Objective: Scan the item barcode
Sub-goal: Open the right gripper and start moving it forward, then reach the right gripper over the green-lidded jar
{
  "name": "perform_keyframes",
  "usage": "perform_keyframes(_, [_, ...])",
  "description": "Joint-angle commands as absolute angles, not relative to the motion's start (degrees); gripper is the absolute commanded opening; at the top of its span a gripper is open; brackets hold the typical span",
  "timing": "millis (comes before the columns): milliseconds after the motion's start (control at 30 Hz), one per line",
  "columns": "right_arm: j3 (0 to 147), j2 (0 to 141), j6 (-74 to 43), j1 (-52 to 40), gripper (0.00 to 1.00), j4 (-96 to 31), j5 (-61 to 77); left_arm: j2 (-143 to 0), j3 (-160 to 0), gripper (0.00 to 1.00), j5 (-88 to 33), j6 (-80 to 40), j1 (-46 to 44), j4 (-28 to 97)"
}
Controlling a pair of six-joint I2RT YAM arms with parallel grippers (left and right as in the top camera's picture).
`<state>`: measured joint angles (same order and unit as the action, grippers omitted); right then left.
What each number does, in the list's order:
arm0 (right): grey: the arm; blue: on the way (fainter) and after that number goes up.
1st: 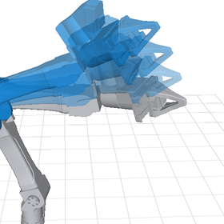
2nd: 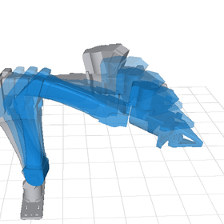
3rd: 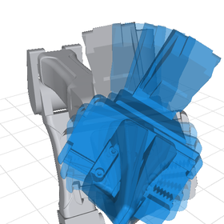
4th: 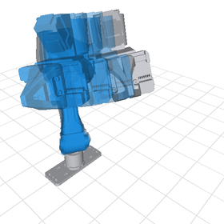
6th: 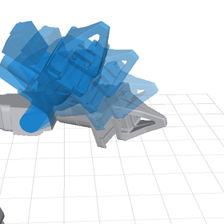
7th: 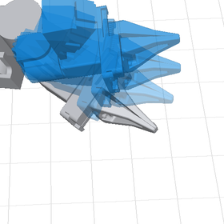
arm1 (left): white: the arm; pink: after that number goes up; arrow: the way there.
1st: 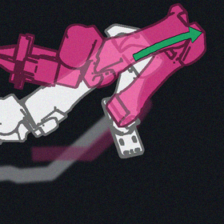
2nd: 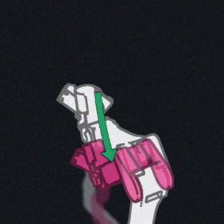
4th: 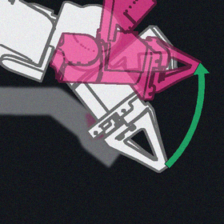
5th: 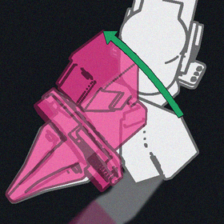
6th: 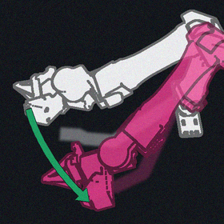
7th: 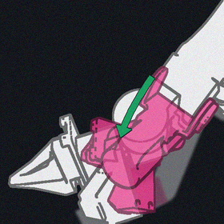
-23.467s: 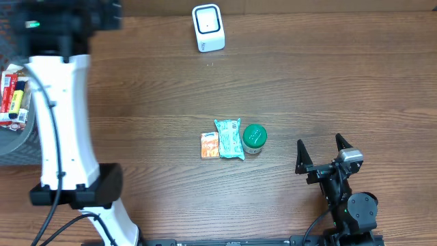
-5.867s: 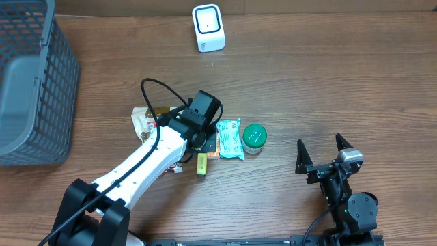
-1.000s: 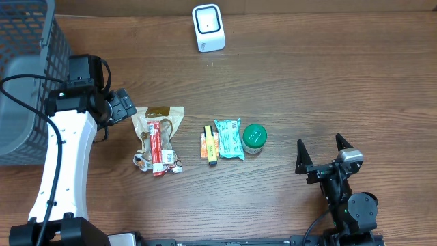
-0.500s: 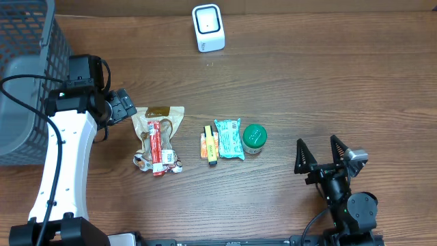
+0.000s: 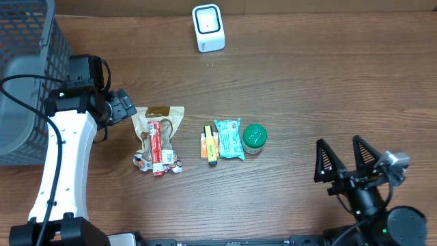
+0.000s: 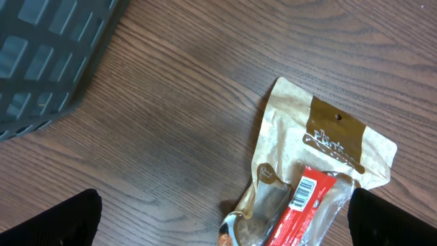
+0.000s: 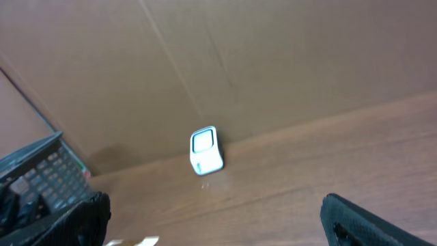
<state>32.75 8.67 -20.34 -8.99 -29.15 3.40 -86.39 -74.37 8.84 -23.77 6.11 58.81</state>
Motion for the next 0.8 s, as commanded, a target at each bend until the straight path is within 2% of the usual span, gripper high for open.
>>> perform_keyframes(0, [41.2, 14.4, -20.8, -8.6, 1.00, -32.1, 6.1, -86.7, -74.1, 1.00, 9.4, -23.6, 6.2, 58.9])
perform_keyframes(200, [56.8, 27.0, -19.0, -8.6, 1.00, -43.6, 8.1, -86.7, -74.1, 1.00, 9.4, -23.6, 6.2, 58.9])
perform_keyframes(500, [74.3, 51.2, -14.6, -8.6, 1.00, -67.5, 9.2, -86.7, -74.1, 1.00, 9.4, -23.6, 6.2, 58.9])
perform_keyframes(633, [76.6, 60.6, -14.7, -8.6, 1.00, -68.7, 16.8, -86.7, -74.1, 1.00, 9.4, -23.6, 6.2, 58.9])
perform_keyframes(767, [76.5, 68.1, -15.2, -8.6, 1.00, -67.9, 17.3, -86.7, -74.1, 1.00, 9.4, -23.6, 6.2, 58.9])
